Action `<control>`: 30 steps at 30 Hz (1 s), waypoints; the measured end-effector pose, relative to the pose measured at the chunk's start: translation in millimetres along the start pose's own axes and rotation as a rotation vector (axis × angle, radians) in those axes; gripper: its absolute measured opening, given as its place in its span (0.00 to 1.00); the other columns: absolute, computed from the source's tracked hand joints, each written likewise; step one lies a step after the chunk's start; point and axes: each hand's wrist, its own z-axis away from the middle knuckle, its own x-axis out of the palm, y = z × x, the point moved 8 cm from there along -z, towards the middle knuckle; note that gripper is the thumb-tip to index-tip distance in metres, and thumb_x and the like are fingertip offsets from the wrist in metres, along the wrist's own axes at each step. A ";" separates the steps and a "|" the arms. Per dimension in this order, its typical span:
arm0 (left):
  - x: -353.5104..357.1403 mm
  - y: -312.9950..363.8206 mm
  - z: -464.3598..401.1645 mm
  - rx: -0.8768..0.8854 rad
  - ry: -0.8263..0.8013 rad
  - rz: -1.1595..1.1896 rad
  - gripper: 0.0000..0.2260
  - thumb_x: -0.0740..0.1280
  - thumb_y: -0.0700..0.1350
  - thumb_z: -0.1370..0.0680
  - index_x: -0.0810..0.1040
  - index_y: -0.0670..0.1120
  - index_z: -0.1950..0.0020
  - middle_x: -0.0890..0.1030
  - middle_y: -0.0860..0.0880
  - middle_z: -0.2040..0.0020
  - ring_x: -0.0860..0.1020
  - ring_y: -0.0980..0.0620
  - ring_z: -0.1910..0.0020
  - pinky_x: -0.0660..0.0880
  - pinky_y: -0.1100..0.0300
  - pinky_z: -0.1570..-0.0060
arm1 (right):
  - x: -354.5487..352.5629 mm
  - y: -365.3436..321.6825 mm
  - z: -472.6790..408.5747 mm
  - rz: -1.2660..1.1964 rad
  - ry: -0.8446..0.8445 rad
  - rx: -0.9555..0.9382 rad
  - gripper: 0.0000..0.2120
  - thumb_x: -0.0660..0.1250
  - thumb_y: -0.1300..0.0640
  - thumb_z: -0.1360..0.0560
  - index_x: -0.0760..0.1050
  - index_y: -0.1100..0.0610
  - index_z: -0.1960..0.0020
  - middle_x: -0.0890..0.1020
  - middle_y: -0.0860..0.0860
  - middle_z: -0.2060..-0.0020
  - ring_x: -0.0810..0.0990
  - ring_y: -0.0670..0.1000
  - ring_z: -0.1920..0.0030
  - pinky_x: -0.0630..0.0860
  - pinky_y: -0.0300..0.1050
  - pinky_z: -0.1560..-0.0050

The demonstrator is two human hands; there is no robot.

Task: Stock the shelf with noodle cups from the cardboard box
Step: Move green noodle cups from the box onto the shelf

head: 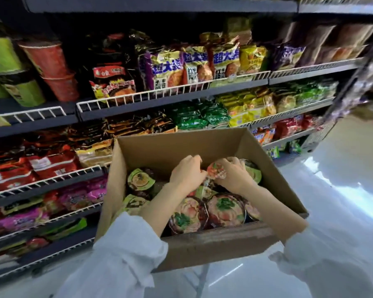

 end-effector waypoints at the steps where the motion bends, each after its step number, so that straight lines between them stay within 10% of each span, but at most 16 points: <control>1: 15.5 8.0 -9.7 -0.024 -0.027 -0.010 0.17 0.63 0.49 0.22 0.71 0.44 0.35 0.73 0.45 0.40 0.74 0.45 0.41 0.74 0.51 0.48 | 1.7 15.0 -5.4 0.016 -0.038 -0.003 0.31 0.67 0.50 0.26 0.59 0.54 0.26 0.57 0.62 0.28 0.52 0.63 0.27 0.56 0.53 0.28; 8: 101.9 2.7 -59.7 -0.279 -0.251 -0.010 0.38 0.73 0.56 0.30 0.59 0.43 0.27 0.66 0.37 0.32 0.68 0.37 0.34 0.70 0.48 0.41 | 15.1 79.2 -46.7 0.162 -0.266 -0.052 0.45 0.69 0.43 0.28 0.45 0.47 0.22 0.40 0.67 0.26 0.37 0.66 0.25 0.46 0.59 0.26; 14: 143.3 -22.2 -69.5 -0.381 -0.306 0.134 0.52 0.78 0.55 0.36 0.49 0.46 0.23 0.68 0.41 0.30 0.69 0.40 0.33 0.70 0.51 0.40 | 23.2 91.5 -69.2 0.174 -0.272 -0.126 0.43 0.69 0.43 0.29 0.46 0.43 0.23 0.48 0.69 0.27 0.42 0.68 0.26 0.49 0.59 0.27; 19: 127.8 -29.8 -64.9 -0.397 -0.111 0.192 0.46 0.80 0.55 0.39 0.59 0.47 0.28 0.69 0.40 0.32 0.69 0.39 0.33 0.70 0.51 0.38 | 8.8 77.7 -66.9 0.191 -0.125 -0.216 0.43 0.72 0.40 0.34 0.54 0.44 0.25 0.58 0.64 0.33 0.57 0.66 0.32 0.61 0.58 0.32; 30: -75.3 -62.8 6.0 -0.395 0.540 0.036 0.41 0.76 0.59 0.37 0.61 0.49 0.31 0.65 0.40 0.35 0.64 0.40 0.34 0.68 0.49 0.36 | -52.8 -64.1 -44.9 0.012 0.098 -0.343 0.42 0.69 0.38 0.33 0.53 0.43 0.25 0.59 0.60 0.31 0.57 0.64 0.31 0.62 0.61 0.34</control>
